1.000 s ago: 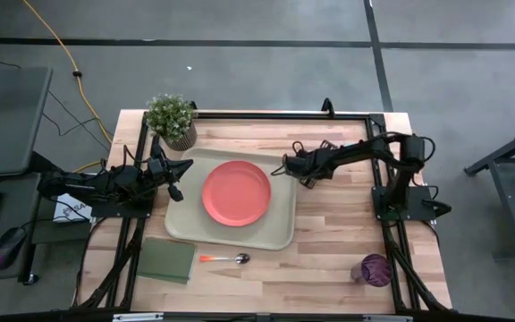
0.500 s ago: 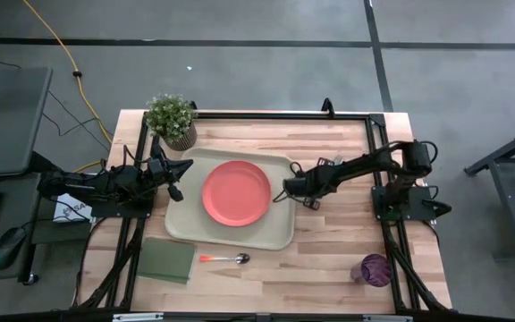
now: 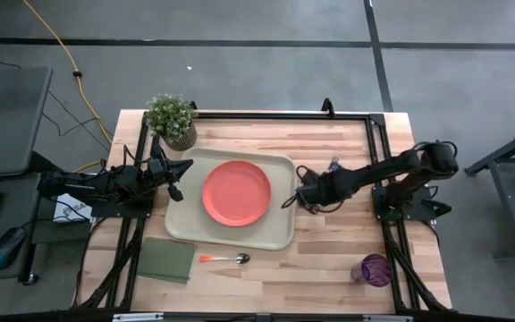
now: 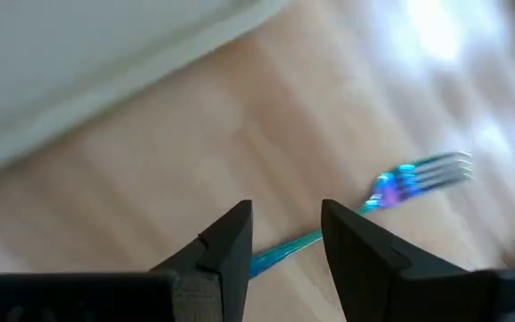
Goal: Pick and place plate/cup/fork/spoon on tray
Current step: Put the blue fork on the left side of the gray tray
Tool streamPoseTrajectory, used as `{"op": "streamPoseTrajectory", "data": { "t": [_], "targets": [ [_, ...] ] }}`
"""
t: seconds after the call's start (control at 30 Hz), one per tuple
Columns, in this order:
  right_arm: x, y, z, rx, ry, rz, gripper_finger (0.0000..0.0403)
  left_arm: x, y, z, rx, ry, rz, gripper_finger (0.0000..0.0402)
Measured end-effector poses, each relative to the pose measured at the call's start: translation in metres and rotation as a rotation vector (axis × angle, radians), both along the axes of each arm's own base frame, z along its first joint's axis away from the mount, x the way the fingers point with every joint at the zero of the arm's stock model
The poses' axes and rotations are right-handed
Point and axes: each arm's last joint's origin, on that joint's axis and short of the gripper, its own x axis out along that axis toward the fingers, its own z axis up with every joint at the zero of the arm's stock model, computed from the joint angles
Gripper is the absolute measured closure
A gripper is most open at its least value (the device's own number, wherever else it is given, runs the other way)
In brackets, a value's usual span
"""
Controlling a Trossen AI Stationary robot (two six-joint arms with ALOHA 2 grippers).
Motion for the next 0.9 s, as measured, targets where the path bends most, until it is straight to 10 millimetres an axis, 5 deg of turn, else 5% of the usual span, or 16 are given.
{"op": "streamPoseTrajectory", "data": {
  "t": [0.2,0.4,0.67,0.9],
  "targets": [
    [-0.039,-0.006,-0.021,-0.032,-0.153,-0.248,0.0274,0.000,0.000,0.000,0.001,0.000,-0.018,0.0398],
    [-0.068,-0.013,-0.055,-0.033,-0.504,-0.457,0.0274,0.000,-0.001,0.000,0.003,0.001,-0.024,0.0398],
    [-0.073,-0.019,-0.079,-0.087,-0.589,-0.539,0.0274,0.000,-0.001,0.000,0.002,0.000,-0.024,0.0398],
    [-0.060,-0.020,-0.075,-0.118,-0.545,-0.511,0.0274,0.000,-0.001,0.000,0.003,0.001,-0.024,0.0398]
  ]
}}
